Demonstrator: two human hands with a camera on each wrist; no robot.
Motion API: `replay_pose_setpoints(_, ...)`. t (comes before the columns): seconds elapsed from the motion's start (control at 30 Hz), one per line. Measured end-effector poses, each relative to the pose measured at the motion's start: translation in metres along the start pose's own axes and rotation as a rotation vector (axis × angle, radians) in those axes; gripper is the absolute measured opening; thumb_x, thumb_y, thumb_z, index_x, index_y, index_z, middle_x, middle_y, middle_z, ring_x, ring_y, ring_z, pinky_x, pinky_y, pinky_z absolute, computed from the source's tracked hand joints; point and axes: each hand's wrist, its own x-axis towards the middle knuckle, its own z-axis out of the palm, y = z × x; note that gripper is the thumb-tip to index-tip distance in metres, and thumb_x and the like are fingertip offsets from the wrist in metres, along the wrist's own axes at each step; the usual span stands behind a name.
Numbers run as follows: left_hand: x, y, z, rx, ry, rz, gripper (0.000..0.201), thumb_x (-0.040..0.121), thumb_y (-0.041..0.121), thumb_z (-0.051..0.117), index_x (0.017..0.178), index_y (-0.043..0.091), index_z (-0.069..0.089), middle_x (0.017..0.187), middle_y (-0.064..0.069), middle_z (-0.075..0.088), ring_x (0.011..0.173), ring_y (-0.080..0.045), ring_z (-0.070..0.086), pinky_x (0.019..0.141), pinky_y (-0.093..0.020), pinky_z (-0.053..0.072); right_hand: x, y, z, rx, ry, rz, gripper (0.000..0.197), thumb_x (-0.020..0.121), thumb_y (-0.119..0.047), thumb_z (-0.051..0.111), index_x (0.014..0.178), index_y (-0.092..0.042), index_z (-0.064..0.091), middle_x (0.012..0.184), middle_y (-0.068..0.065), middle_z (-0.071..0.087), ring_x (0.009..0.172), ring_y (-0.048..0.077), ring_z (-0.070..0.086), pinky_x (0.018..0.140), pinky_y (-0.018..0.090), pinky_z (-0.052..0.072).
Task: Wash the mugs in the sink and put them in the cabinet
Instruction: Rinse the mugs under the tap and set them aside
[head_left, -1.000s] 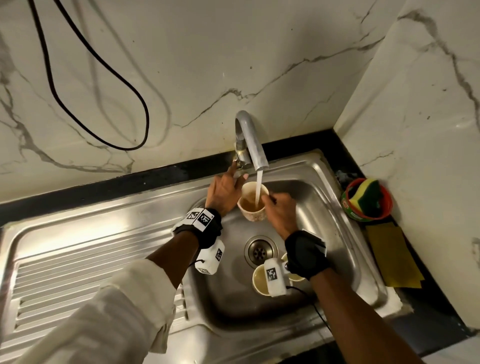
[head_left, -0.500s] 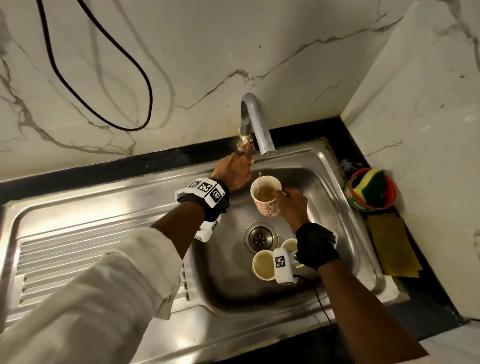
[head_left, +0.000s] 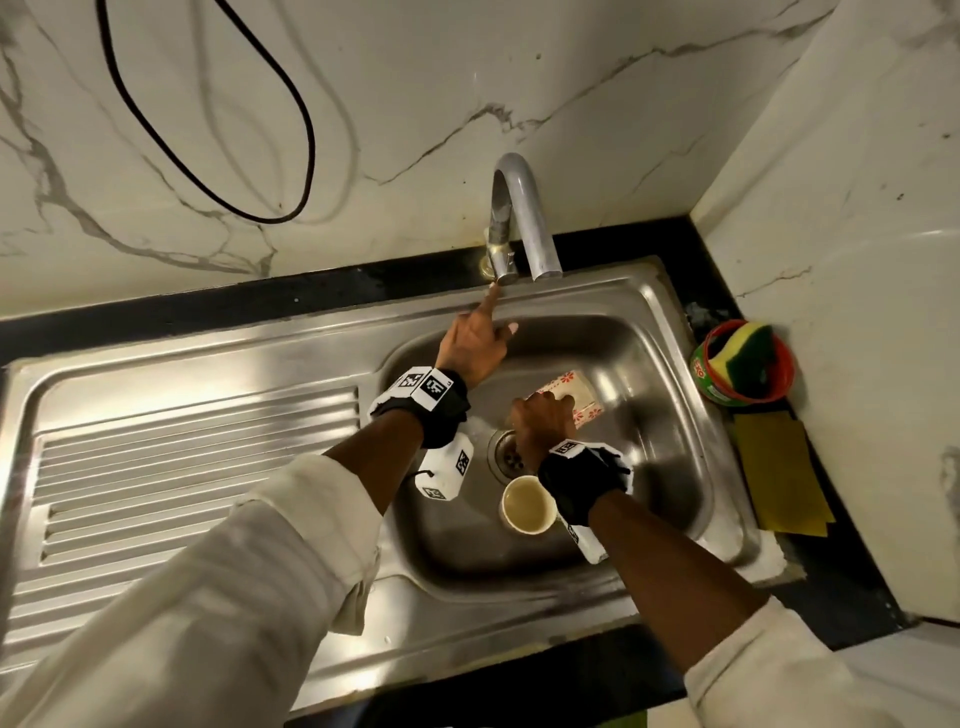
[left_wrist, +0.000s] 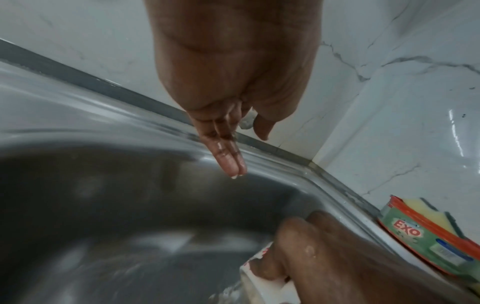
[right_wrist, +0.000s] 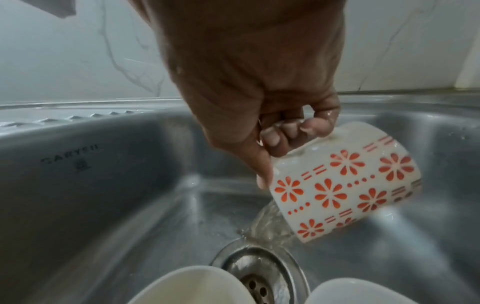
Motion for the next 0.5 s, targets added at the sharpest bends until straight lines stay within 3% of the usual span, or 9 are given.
replay_pose_setpoints(0.1, -0.001, 0.003, -0.005, -0.013, 0.091, 0.055, 0.061, 0.098, 0.029, 0.052, 0.152, 0.022, 0.026, 0.127, -0.012, 0.064, 0.1, -0.028, 0.069, 0.093, -0.049, 0.054, 0.0, 0.004, -0.007, -0.033, 0.047, 0.006, 0.027, 0.094, -0.01, 0.048, 0.119, -0.013, 0.058, 0.116, 0.01, 0.064, 0.11, 0.031, 0.055, 0.095, 0.043, 0.036)
replay_pose_setpoints(0.2, 0.004, 0.02, -0.019, 0.055, 0.291, 0.114, 0.052, 0.094, 0.019, 0.06, 0.143, 0.017, 0.042, 0.112, -0.01, 0.071, 0.094, -0.024, 0.07, 0.085, -0.032, 0.055, 0.005, 0.015, -0.02, 0.193, 0.135, 0.102, 0.04, 0.093, -0.017, 0.053, 0.133, -0.011, 0.049, 0.122, 0.016, 0.061, 0.113, 0.033, 0.056, 0.096, 0.041, 0.038)
replay_pose_setpoints(0.27, 0.007, 0.037, -0.029, 0.102, 0.359, 0.128, 0.051, 0.089, 0.017, 0.065, 0.138, 0.017, 0.05, 0.107, -0.012, 0.072, 0.094, -0.028, 0.069, 0.081, -0.032, 0.052, 0.009, 0.027, -0.03, 0.506, 0.239, 0.229, 0.036, 0.09, -0.032, 0.063, 0.119, -0.011, 0.062, 0.112, 0.016, 0.066, 0.106, 0.032, 0.06, 0.089, 0.036, 0.042)
replay_pose_setpoints(0.33, 0.015, 0.051, -0.034, 0.143, 0.311, 0.086, 0.047, 0.088, 0.021, 0.067, 0.133, 0.016, 0.055, 0.111, -0.014, 0.07, 0.101, -0.032, 0.066, 0.085, -0.035, 0.05, 0.013, 0.038, -0.038, 0.81, 0.272, 0.377, 0.033, 0.083, -0.046, 0.069, 0.085, -0.013, 0.07, 0.09, 0.014, 0.07, 0.091, 0.028, 0.064, 0.076, 0.032, 0.042)
replay_pose_setpoints(0.37, 0.019, 0.056, -0.036, 0.152, 0.256, 0.041, 0.045, 0.089, 0.023, 0.067, 0.132, 0.013, 0.057, 0.115, -0.015, 0.068, 0.105, -0.033, 0.063, 0.087, -0.035, 0.048, 0.014, 0.043, -0.038, 0.95, 0.268, 0.455, 0.034, 0.082, -0.046, 0.071, 0.078, -0.013, 0.071, 0.087, 0.013, 0.072, 0.089, 0.028, 0.066, 0.075, 0.03, 0.044)
replay_pose_setpoints(0.43, 0.027, 0.059, -0.04, 0.149, 0.207, 0.003, 0.038, 0.09, 0.021, 0.065, 0.126, 0.008, 0.062, 0.118, -0.018, 0.067, 0.109, -0.036, 0.061, 0.087, -0.035, 0.047, 0.015, 0.046, -0.038, 1.186, 0.273, 0.554, 0.03, 0.079, -0.041, 0.072, 0.086, -0.012, 0.077, 0.091, 0.013, 0.074, 0.093, 0.03, 0.068, 0.082, 0.038, 0.054)
replay_pose_setpoints(0.5, 0.032, 0.057, -0.043, 0.157, 0.246, 0.056, 0.026, 0.09, 0.014, 0.062, 0.113, 0.006, 0.071, 0.109, -0.018, 0.072, 0.099, -0.039, 0.065, 0.079, -0.033, 0.047, 0.013, 0.041, -0.036, 1.314, 0.269, 0.56, 0.033, 0.078, -0.041, 0.069, 0.089, -0.011, 0.077, 0.091, 0.014, 0.074, 0.092, 0.033, 0.067, 0.082, 0.045, 0.057)
